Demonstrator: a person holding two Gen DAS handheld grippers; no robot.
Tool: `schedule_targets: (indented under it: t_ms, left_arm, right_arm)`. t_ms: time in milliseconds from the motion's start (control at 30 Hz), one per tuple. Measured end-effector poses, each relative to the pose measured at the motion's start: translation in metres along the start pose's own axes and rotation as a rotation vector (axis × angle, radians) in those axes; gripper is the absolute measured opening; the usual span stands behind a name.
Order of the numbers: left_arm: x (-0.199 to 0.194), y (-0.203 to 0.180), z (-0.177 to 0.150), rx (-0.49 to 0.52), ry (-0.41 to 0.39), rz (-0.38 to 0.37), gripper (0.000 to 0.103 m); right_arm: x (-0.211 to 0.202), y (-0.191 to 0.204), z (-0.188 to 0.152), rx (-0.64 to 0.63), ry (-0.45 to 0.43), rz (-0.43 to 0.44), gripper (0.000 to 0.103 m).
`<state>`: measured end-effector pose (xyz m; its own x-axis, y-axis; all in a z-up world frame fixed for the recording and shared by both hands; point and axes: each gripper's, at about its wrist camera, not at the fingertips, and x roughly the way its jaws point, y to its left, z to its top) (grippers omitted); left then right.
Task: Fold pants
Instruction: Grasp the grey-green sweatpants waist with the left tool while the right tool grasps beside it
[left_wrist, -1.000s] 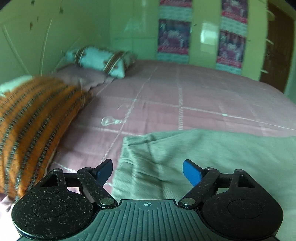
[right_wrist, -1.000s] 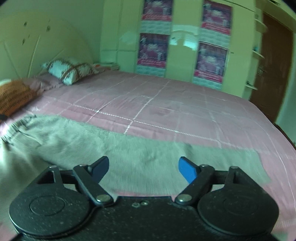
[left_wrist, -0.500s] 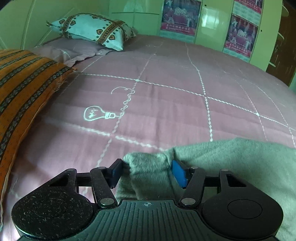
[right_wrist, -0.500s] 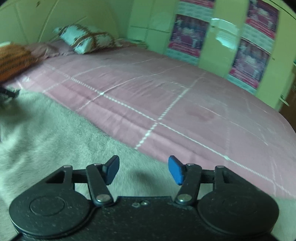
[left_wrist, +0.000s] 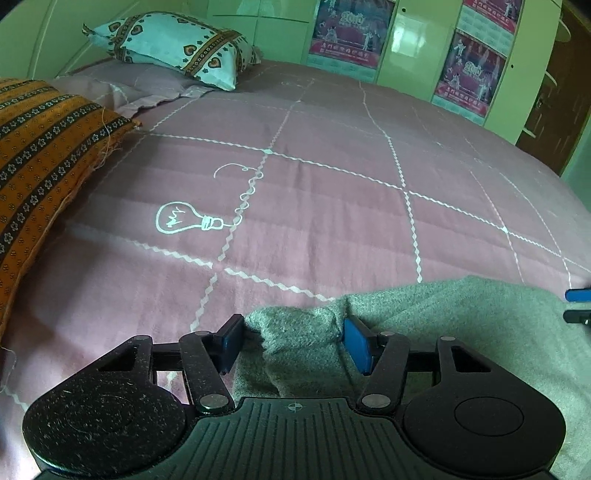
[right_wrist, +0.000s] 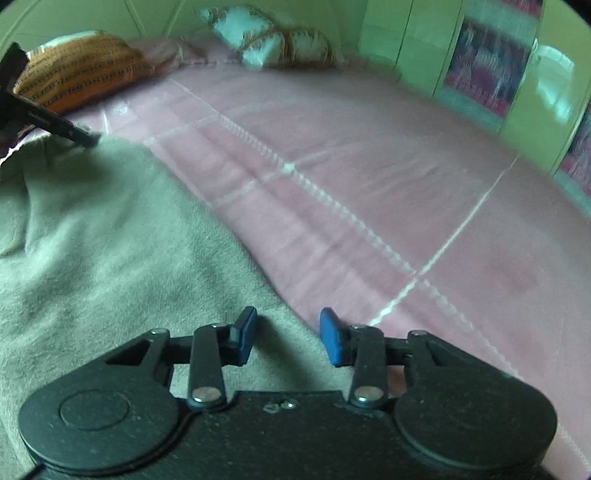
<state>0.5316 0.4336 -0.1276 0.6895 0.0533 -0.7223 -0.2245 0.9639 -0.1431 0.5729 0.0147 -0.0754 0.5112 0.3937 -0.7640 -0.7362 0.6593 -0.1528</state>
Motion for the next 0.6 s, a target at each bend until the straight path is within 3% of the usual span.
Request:
schedule_targets:
  t_ms: [67, 100, 133, 267, 433, 600]
  left_arm:
    - [0.002, -0.001, -0.001, 0.012, -0.013, -0.004, 0.050]
    - [0.001, 0.001, -0.002, 0.004, -0.021, -0.031, 0.036]
    - [0.000, 0.000, -0.002, 0.003, -0.033, -0.040, 0.032]
    - [-0.027, -0.003, -0.004, 0.050, -0.162, -0.081, 0.029]
    - [-0.088, 0.005, -0.006, 0.117, -0.322, -0.219, 0.029]
    - [-0.155, 0.012, -0.030, 0.163, -0.401, -0.322, 0.029]
  right_arm:
    - [0.001, 0.001, 0.003, 0.029, 0.008, 0.017, 0.022]
    - [0.001, 0.006, 0.003, 0.008, 0.015, 0.027, 0.002]
    - [0.000, 0.013, 0.003, -0.018, 0.015, 0.000, 0.000]
    - [-0.021, 0.021, 0.005, -0.012, -0.030, -0.053, 0.000]
    - [-0.100, 0.051, 0.000, -0.111, -0.146, -0.104, 0.000]
    - [-0.175, 0.093, -0.025, -0.209, -0.193, -0.145, 0.000]
